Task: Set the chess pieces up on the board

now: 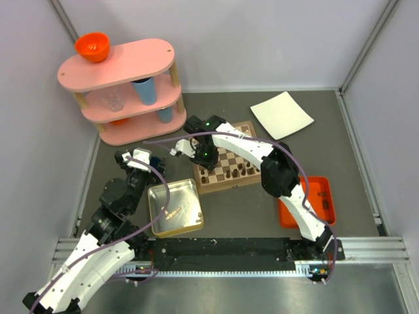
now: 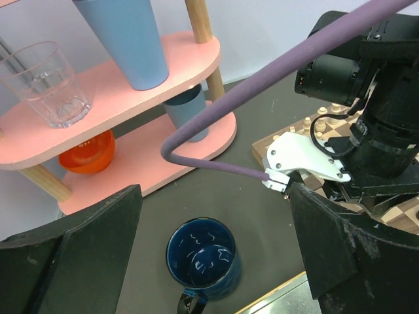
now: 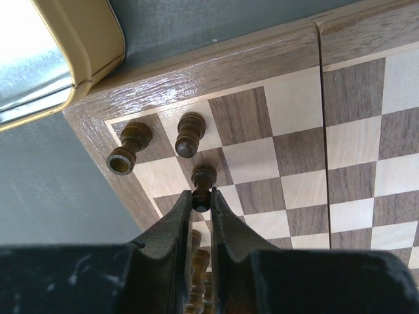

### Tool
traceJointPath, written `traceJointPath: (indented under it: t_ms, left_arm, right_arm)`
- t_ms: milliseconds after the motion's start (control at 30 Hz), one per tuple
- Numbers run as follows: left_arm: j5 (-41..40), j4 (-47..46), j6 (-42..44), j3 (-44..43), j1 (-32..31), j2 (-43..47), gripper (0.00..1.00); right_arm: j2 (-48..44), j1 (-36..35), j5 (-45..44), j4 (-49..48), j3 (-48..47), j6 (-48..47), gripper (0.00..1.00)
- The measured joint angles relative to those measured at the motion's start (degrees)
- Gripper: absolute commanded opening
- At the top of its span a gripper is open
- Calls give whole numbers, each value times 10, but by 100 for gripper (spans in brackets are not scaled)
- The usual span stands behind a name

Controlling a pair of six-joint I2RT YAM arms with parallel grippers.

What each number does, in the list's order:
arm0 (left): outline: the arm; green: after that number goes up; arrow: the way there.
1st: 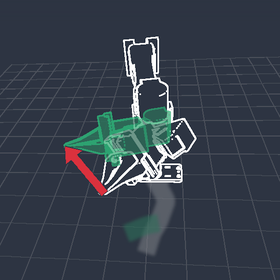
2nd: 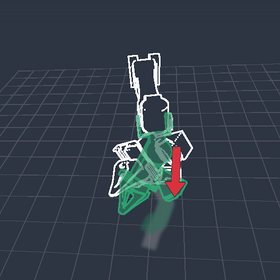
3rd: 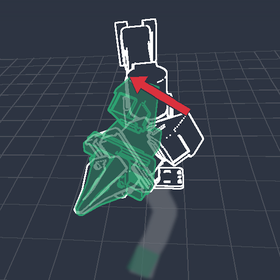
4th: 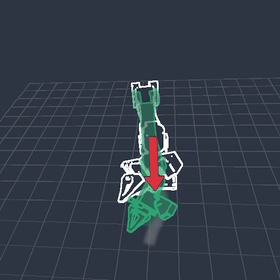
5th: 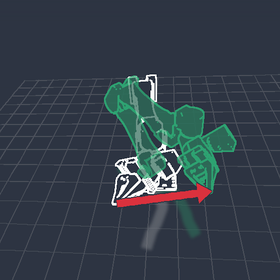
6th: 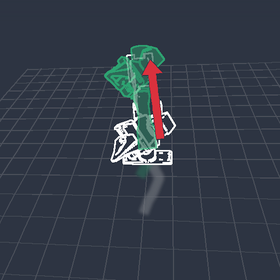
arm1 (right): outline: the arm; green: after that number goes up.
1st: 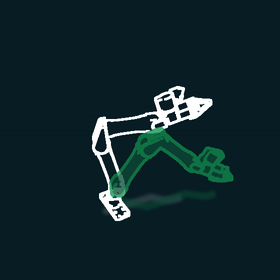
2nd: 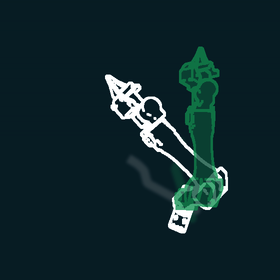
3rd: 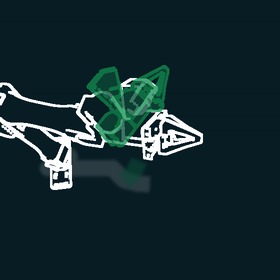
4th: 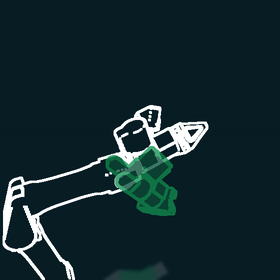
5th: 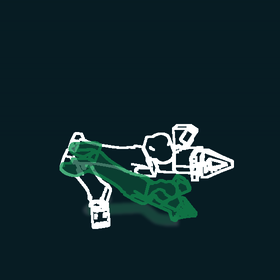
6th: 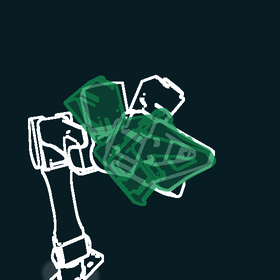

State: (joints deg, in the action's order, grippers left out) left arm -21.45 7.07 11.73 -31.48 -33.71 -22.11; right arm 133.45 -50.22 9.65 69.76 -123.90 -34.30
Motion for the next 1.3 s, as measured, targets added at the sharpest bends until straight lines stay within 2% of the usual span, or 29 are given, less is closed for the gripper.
traceJointPath:
  t_ms: [333,867,1133,1300]
  left_arm:
    - [0,0,0,0,0,5,99]
    - [2,0,0,0,0,6,99]
    - [2,0,0,0,0,6,99]
    - [2,0,0,0,0,6,99]
  right_arm:
    - [8,0,-3,0,0,0,17]
    - [13,0,-4,2,-9,1,41]
    - [12,0,-6,2,-27,1,50]
    - [9,0,-10,2,-27,1,52]
